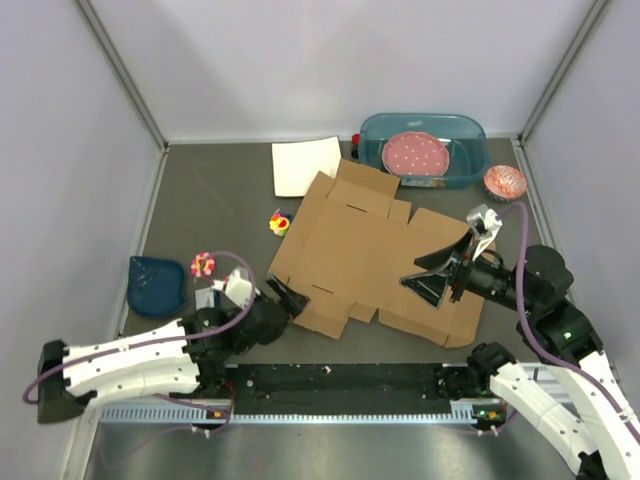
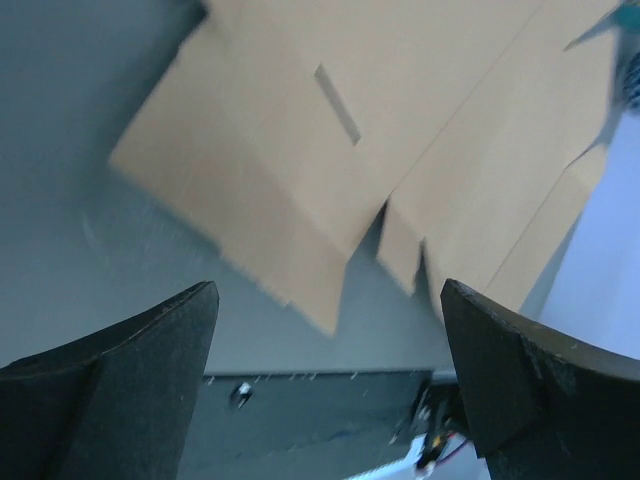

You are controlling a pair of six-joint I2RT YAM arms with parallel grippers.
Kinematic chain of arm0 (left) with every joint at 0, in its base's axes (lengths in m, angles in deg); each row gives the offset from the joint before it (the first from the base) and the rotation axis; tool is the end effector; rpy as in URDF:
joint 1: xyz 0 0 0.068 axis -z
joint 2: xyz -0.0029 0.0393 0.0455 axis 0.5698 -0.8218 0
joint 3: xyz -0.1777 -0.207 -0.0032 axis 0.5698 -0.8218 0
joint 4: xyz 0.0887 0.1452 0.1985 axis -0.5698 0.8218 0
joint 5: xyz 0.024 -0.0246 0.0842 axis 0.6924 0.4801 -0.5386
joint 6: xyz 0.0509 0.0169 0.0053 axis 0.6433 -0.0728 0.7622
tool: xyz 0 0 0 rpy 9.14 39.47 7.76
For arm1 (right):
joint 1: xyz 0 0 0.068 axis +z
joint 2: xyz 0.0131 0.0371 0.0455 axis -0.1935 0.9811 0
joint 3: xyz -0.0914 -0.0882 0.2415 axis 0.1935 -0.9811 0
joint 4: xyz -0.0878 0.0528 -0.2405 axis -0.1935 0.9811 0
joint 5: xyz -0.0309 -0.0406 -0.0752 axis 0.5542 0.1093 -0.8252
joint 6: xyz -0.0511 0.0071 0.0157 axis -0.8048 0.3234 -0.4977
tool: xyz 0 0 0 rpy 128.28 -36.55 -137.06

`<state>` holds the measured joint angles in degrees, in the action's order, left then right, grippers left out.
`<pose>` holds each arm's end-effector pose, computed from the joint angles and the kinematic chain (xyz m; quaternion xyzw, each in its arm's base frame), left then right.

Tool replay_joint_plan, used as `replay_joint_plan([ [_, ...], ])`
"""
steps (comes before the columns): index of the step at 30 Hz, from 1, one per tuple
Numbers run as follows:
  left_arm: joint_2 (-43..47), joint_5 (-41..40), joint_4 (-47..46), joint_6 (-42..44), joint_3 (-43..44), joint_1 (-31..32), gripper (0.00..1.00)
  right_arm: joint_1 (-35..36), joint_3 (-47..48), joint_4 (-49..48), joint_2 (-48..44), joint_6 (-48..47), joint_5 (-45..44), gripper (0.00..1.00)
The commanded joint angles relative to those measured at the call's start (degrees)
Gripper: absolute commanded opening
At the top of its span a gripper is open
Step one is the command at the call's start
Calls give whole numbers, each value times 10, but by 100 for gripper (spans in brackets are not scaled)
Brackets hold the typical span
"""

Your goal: Fold the paper box

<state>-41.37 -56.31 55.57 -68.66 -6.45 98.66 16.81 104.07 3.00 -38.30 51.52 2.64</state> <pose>0.0798 -0.1213 0.2285 -0.3099 0.8438 -0.2998 0.3196 0.0775 0.0618 0.3696 -0.2097 0.7090 0.4550 0.4963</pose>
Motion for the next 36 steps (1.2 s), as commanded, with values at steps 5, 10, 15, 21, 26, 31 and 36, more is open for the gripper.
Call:
replay_joint_plan([
  [5,-76,-133,89,-353,-15,207,99,5,-9,-42,-3,15,0,74],
  [10,-173,-151,79,-437,-25,225,99,5,-13,-42,-2,20,1,74],
  [15,-199,-264,-20,-446,-77,225,98,5,-17,-40,-5,21,0,74],
  [21,-206,-304,-183,-387,-135,223,93,5,-18,-39,4,13,-1,74],
  [26,-222,-304,-282,-358,-174,217,87,5,-22,-40,15,10,2,74],
  [31,-243,-291,-446,-277,-205,197,77,4,-25,-40,18,10,2,74],
  [36,-289,-257,-561,-198,-212,176,58,4,-23,-40,20,12,2,74],
])
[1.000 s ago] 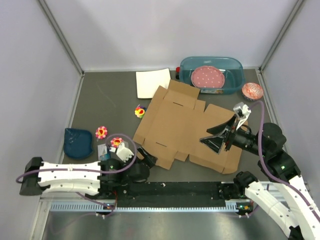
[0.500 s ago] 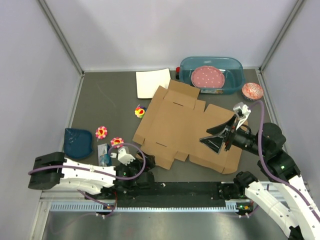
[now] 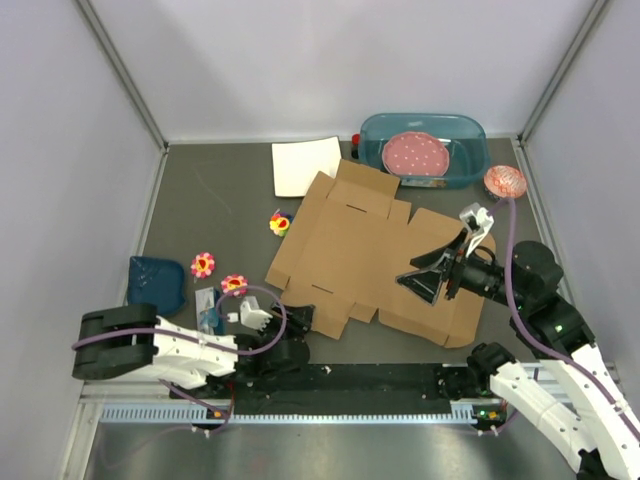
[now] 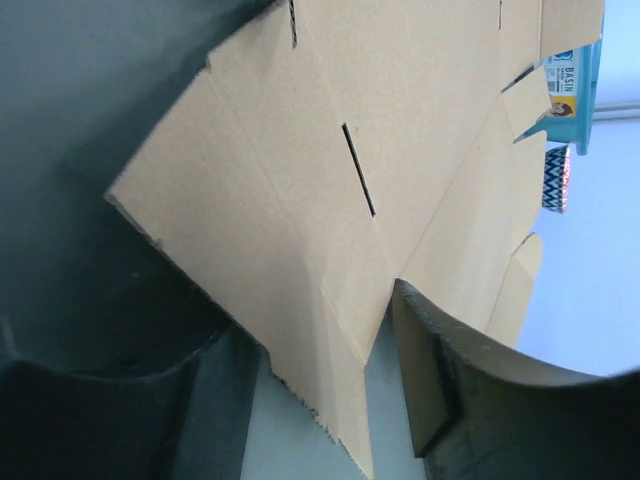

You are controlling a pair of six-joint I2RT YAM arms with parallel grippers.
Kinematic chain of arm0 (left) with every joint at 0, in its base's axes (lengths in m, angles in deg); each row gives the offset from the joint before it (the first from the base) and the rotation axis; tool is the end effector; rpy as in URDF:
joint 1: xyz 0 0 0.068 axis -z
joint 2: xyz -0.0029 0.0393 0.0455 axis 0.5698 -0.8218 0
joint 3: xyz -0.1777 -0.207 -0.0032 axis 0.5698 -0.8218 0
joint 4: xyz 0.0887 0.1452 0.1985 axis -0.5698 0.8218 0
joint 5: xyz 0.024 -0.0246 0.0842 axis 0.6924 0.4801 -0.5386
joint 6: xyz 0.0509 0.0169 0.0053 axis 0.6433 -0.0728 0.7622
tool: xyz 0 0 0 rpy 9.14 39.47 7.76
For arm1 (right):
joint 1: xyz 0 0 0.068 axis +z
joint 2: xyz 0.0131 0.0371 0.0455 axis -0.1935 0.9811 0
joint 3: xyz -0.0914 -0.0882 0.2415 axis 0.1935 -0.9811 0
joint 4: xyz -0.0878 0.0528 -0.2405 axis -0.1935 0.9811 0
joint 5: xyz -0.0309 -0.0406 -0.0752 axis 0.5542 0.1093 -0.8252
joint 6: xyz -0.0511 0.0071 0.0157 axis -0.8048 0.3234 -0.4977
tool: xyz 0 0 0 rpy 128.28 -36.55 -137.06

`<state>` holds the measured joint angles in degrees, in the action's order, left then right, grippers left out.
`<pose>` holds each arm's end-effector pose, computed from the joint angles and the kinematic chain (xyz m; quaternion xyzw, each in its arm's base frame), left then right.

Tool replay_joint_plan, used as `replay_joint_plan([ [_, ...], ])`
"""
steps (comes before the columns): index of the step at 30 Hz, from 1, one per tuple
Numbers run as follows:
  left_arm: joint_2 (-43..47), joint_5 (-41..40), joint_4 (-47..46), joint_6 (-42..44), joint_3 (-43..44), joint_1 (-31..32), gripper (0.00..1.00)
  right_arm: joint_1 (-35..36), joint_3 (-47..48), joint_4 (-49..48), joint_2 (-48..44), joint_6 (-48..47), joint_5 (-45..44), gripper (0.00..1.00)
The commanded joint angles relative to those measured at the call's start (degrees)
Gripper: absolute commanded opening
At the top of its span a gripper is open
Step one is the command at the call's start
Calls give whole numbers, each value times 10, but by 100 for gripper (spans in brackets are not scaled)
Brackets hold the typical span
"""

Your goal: Fold the paper box

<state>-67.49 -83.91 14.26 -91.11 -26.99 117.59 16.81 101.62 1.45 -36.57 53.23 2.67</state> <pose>0.0500 -0.1545 0.1133 -0.3764 0.7492 -0.3528 0.4153 0.0891 0.0680 0.3564 -0.1951 0.7267 0.4587 0.4727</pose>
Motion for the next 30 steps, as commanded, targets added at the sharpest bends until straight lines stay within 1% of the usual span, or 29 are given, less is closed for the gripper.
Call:
replay_joint_plan([
  [1,-42,23,-177,35,-7,-18,52,5,2,-24,2,-5,0,74],
  [3,-54,32,-193,45,-8,-22,48,5,0,-21,-1,-4,0,74],
  [4,-62,34,-199,46,-9,-23,43,4,-1,-21,-3,-3,-2,74],
  [7,-62,33,-212,56,-14,-31,34,4,-2,-14,-7,-5,-5,74],
  [10,-27,23,-187,75,-18,-43,14,5,3,-10,-6,-6,-5,74],
  [11,-11,19,-162,76,-16,-43,1,4,10,-8,-6,-7,-6,74],
  [12,30,13,-96,76,-5,-44,0,5,15,-4,-6,-9,-7,74],
  [14,74,-11,-3,79,13,-49,0,5,31,1,-4,-12,-8,74],
  [15,115,-12,70,86,27,-54,0,5,35,4,-4,-14,-9,74],
  [16,137,-9,88,98,31,-71,0,4,39,6,-3,-14,-9,74],
  [17,161,-6,95,153,33,-80,0,5,45,6,-3,-13,-9,74],
  [18,209,0,96,192,37,-92,0,5,49,7,-1,-14,-8,74],
  [19,235,11,85,238,41,-125,0,5,54,10,0,-15,-9,74],
  [20,261,31,76,347,49,-142,0,5,67,12,1,-15,-11,74],
  [21,307,43,65,403,69,-159,0,4,76,14,3,-12,-14,73],
  [22,328,52,55,455,85,-194,0,5,103,13,9,-5,-15,73],
  [23,342,77,55,550,103,-215,0,6,121,13,14,3,-13,73],
  [24,357,91,38,597,152,-234,0,6,141,14,21,16,-8,73],
  [25,355,104,47,639,184,-276,0,7,184,15,40,23,1,73],
  [26,347,122,101,700,225,-297,0,10,202,16,46,28,2,73],
  [27,319,157,135,727,318,-317,0,10,219,16,53,37,2,73],
  [28,298,180,159,756,364,-348,0,10,232,16,57,39,1,72],
  [29,275,199,215,802,412,-360,0,10,248,16,64,39,-2,73],
  [30,226,246,239,821,504,-370,0,10,252,16,65,41,-16,73],
])
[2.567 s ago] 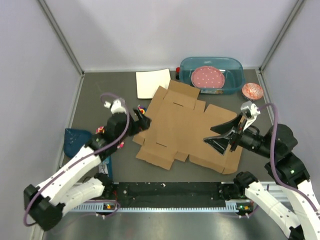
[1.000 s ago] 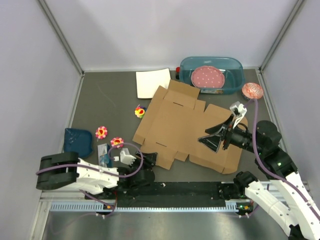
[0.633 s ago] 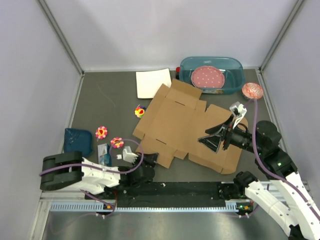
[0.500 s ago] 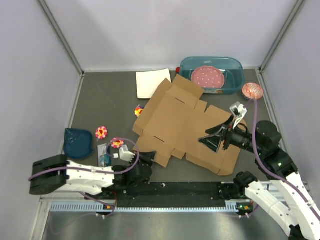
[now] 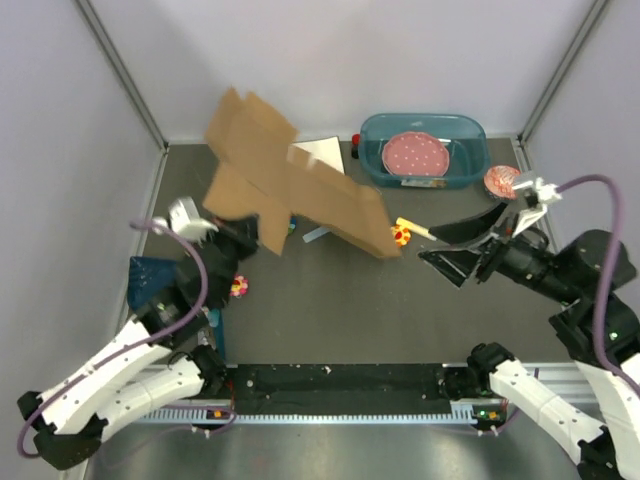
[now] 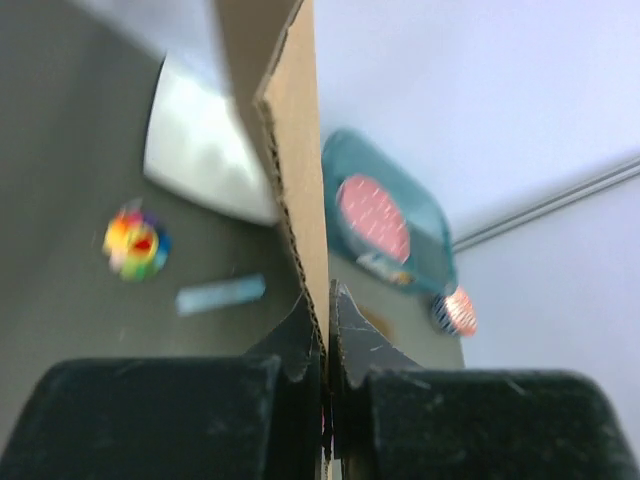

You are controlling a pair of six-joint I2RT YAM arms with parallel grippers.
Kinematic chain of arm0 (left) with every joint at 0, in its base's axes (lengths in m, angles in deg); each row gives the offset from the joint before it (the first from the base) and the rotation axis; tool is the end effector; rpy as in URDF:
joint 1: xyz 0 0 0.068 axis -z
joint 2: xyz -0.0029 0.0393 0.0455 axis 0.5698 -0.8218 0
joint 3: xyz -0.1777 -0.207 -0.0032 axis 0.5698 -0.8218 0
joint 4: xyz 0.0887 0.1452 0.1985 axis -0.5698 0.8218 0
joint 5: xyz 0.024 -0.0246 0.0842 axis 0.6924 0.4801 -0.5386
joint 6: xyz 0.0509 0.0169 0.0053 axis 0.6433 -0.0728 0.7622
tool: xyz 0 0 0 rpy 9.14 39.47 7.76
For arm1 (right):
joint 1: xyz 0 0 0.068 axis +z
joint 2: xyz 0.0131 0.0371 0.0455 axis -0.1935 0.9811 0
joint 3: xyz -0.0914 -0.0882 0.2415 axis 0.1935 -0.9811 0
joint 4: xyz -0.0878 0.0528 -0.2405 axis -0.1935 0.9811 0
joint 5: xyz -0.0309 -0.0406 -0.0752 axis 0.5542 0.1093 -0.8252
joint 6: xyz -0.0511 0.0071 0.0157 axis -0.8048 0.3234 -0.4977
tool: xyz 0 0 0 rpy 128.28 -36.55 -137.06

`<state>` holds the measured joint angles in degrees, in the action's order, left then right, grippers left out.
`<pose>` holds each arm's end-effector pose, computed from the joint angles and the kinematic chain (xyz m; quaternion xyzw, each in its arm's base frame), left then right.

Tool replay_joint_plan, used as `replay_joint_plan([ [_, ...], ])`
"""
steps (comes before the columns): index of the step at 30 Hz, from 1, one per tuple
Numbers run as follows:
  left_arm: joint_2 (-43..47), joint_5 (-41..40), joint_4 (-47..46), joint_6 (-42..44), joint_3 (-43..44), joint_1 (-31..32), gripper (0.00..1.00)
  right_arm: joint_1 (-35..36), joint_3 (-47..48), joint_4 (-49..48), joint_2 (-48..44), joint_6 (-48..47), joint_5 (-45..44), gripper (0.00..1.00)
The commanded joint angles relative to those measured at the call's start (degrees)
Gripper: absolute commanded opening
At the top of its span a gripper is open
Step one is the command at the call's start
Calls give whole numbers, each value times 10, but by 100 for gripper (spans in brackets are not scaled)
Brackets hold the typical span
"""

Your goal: Fold the paper box

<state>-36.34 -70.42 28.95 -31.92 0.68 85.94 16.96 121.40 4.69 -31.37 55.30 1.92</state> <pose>0.1111 -0.0979 0.3255 -0.2751 0.6845 -0.3137 0.5978 0.0669 0.0560 0.4478 -0.1967 0.6654 0.4802 0.5367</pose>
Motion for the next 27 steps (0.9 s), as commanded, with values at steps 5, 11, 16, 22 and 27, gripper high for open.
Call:
replay_joint_plan([
  [5,-211,264,198,296,462,-76,0,9,51,-15,8,30,-29,73],
  [11,-217,440,118,310,488,-79,0,9,52,-5,-16,21,-21,73],
  [16,-224,572,70,290,534,-80,0,9,65,-6,-24,15,15,73],
  [22,-261,760,9,226,625,-93,0,10,113,-11,-24,15,64,73],
  [27,-286,850,25,212,668,-145,0,9,143,-22,-26,26,112,73],
])
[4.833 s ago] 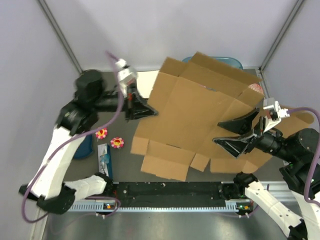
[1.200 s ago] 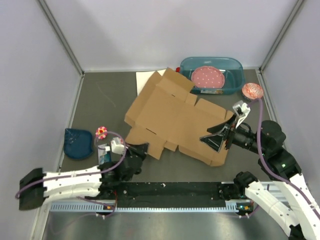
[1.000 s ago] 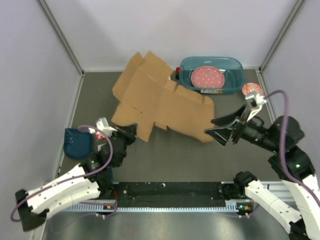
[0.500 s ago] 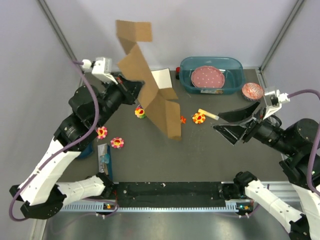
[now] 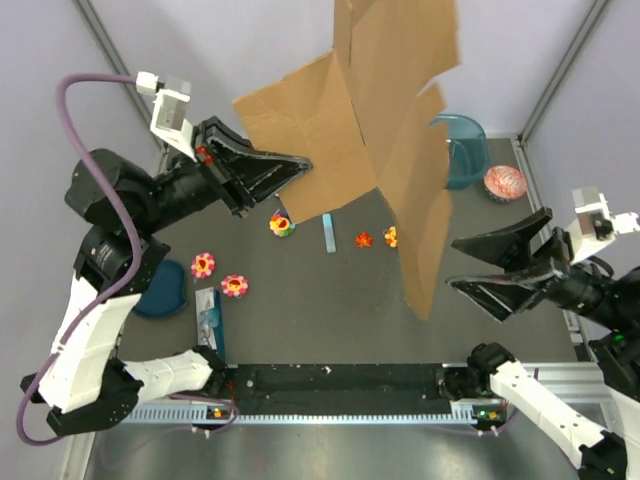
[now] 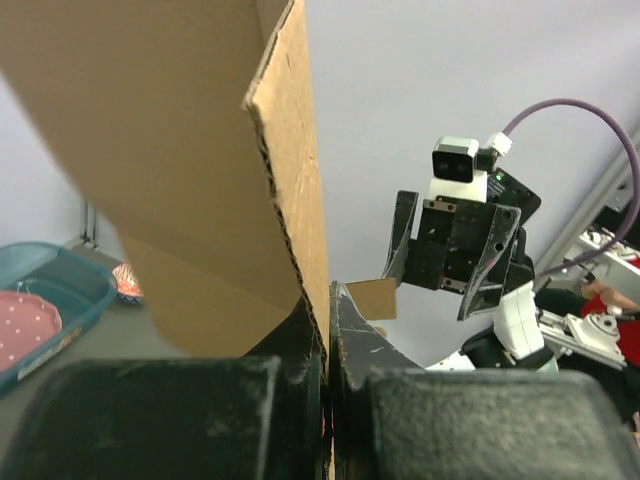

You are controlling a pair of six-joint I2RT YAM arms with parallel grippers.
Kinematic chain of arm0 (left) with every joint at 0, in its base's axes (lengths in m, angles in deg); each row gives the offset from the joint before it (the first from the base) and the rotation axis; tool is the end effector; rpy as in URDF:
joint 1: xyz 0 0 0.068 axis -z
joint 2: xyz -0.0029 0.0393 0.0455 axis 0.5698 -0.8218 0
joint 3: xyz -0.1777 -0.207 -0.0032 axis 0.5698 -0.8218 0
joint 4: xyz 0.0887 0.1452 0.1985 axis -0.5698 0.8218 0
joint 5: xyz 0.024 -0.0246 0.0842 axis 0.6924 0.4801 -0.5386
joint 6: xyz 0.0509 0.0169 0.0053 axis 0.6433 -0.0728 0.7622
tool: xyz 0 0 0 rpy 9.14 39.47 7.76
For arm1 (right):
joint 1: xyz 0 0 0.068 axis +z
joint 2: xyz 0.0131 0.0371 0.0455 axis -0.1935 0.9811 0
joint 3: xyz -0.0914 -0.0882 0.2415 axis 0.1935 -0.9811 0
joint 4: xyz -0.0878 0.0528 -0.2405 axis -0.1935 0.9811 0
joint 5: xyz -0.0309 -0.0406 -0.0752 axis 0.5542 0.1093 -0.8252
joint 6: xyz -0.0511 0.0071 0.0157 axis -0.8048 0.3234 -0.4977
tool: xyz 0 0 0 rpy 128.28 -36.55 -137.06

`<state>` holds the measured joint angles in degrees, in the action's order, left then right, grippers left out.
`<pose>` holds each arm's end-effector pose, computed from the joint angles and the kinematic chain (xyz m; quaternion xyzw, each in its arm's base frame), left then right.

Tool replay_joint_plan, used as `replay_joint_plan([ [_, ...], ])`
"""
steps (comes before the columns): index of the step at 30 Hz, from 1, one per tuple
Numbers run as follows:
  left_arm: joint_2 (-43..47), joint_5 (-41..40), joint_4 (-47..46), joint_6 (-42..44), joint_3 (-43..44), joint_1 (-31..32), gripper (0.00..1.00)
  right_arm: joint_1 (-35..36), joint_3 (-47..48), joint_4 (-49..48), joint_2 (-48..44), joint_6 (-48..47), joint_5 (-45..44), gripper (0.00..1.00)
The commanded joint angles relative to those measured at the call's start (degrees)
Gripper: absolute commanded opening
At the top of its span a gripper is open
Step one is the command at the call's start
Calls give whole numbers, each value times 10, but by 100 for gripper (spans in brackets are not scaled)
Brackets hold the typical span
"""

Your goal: Fold the paper box

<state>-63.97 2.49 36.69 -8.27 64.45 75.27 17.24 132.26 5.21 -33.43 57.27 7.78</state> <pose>0.1060 -0.1124 0.5873 0.2424 0.5303 -0.5783 0.5707 0.0167 0.0328 0.4969 -0.2442 0.5802 0.5251 0.5727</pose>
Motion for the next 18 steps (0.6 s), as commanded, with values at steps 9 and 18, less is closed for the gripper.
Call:
replay_joint_plan([
  [9,-83,377,-64,-49,-213,-179,0,7,13,-47,-22,20,89,74],
  [18,-241,283,263,207,-96,-201,0,6,-44,-55,-30,10,85,74],
])
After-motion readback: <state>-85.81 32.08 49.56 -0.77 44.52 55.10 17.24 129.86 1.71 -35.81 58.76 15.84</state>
